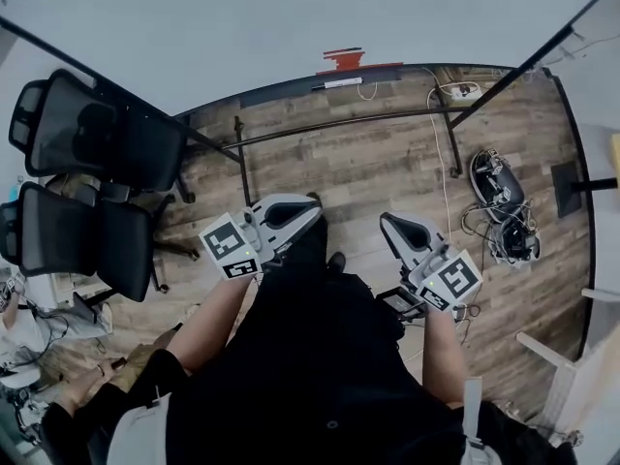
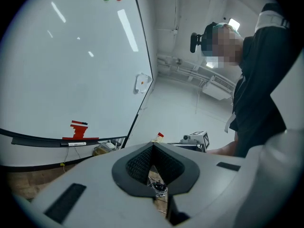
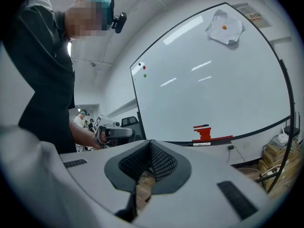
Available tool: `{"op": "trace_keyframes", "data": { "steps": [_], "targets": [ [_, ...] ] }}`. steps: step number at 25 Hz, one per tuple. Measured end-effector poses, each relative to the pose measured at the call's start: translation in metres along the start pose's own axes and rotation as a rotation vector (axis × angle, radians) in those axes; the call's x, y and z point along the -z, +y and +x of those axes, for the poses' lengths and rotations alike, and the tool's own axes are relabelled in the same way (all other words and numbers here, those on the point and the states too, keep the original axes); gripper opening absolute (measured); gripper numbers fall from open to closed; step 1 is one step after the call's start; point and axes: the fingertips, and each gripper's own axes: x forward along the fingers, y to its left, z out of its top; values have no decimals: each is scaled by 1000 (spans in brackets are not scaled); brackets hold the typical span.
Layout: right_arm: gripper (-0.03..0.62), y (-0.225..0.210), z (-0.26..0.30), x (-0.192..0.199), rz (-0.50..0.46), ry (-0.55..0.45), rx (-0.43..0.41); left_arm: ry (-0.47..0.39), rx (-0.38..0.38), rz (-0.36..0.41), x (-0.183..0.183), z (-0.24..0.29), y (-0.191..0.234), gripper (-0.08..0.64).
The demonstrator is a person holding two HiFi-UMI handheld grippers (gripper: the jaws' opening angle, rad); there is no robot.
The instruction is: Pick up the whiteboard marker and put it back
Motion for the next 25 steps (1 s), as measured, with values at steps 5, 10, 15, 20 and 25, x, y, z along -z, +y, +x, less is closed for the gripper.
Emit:
{"op": "trace_keyframes", "data": {
  "steps": [5, 10, 15, 20, 25],
  "targets": [
    [17, -34, 28, -6, 2, 15, 0, -2, 12, 2, -12, 18, 41, 12],
    [17, -69, 69, -28, -23, 27, -11, -5, 27, 6, -35, 34, 87, 12],
    [17, -99, 111, -45, -46, 50, -11, -3, 52, 6, -54, 46, 127, 12],
    [17, -128, 152, -52, -49, 76, 7, -11, 65, -7, -63, 50, 169, 12],
    [17, -145, 176, -54, -95, 100, 40, -9, 65, -6, -58, 51, 198, 12]
  ]
}}
